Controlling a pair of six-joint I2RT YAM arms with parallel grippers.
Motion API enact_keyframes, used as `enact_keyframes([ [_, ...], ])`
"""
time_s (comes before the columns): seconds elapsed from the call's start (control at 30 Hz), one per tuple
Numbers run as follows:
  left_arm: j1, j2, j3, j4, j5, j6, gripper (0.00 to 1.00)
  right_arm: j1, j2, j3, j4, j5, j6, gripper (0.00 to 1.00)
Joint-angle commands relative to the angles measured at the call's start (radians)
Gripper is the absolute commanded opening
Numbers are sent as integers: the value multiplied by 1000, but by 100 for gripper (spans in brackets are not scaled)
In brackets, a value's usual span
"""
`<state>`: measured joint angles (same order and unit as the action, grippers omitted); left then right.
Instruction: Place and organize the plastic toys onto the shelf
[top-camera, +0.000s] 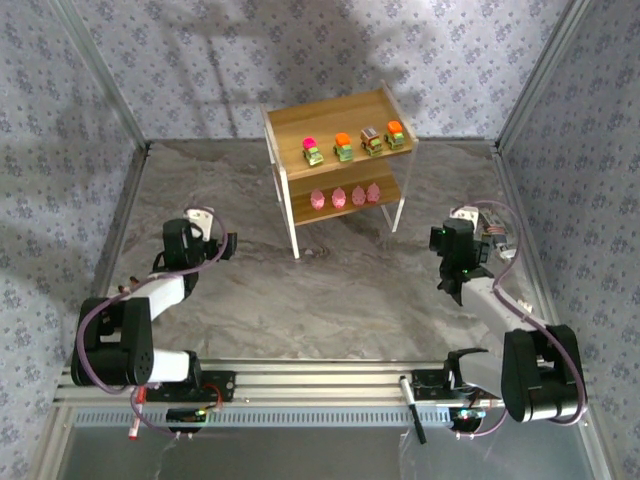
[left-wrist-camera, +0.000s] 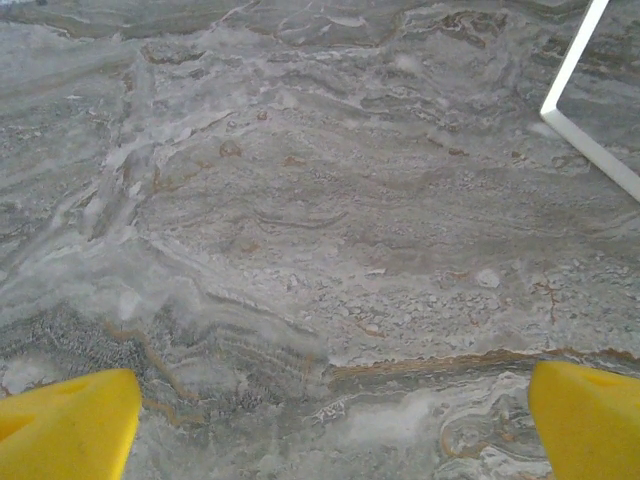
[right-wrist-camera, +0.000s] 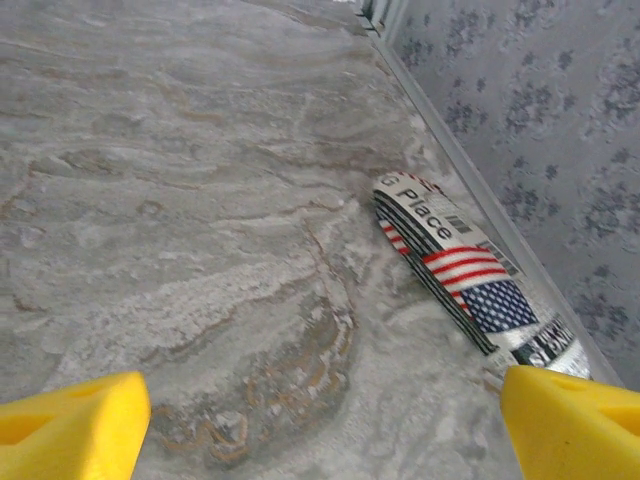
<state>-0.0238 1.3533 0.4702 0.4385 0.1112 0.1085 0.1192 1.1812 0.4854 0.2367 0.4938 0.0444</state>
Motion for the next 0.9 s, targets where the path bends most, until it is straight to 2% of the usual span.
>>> enact_keyframes([
  [0.0, 8, 32, 3, 87, -4, 11, 100, -5, 13, -42, 164, -49, -37, 92],
  [0.17, 8, 93, 64, 60, -21, -20, 100, -25, 50, -78, 271, -106, -42, 92],
  [0.3, 7, 126, 59, 118, -9, -32, 100, -30, 99, -80, 336, -137, -50, 91],
  [0.53, 10, 111, 27, 160, -3, -35, 100, -65, 205, -79, 447, -215, -66, 90],
  [0.67, 11, 108, 20, 169, 1, -33, 100, -69, 250, -66, 453, -249, -95, 89],
  [0.87, 10, 86, -39, 254, -7, -36, 100, -76, 287, -91, 522, -284, -101, 89],
])
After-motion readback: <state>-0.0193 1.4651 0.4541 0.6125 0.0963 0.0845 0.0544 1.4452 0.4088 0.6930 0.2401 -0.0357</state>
